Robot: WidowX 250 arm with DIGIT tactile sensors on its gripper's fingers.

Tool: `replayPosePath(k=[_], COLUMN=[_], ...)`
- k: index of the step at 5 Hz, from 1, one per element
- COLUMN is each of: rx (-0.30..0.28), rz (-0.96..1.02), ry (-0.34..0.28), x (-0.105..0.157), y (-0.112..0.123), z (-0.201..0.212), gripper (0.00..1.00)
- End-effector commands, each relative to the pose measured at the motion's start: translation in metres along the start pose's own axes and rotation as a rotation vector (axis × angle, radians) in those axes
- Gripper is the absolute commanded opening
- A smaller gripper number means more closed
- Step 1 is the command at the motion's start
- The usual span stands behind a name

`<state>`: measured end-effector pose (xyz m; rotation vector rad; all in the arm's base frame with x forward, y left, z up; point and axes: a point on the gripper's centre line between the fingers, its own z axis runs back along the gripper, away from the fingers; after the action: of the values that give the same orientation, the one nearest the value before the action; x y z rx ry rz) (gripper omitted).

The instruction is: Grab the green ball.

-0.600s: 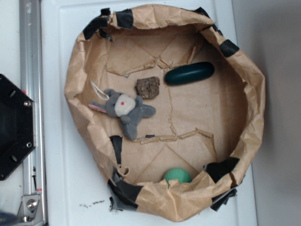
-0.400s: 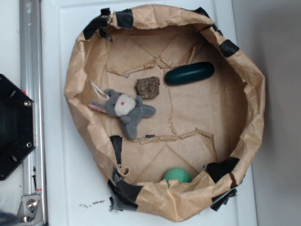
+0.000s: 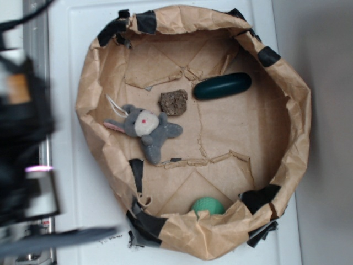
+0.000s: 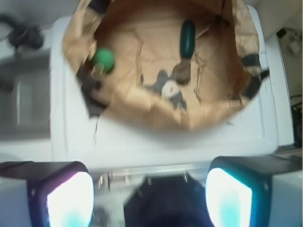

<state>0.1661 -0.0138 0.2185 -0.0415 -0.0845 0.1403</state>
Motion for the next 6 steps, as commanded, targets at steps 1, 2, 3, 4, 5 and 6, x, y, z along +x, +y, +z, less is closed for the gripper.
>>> replayPosePath(k=[1, 2, 3, 4, 5, 6], rx=[-0.064, -0.056, -0.054, -0.087, -0.054, -0.112], rz=[0.204, 0.429, 0.636, 0.792, 0.823, 0.879], ry=[-0.01, 0.084, 0.168, 0.299, 0.323, 0.438], x=[0.088, 0.097, 0.102, 0.101, 0.101, 0.097], y=[-0.008, -0.005, -0.007, -0.015, -0.031, -0.063], z=[-0.046, -0.089, -0.109, -0.124, -0.135, -0.154], gripper=[1.0, 1.0, 1.0, 1.0, 1.0, 1.0])
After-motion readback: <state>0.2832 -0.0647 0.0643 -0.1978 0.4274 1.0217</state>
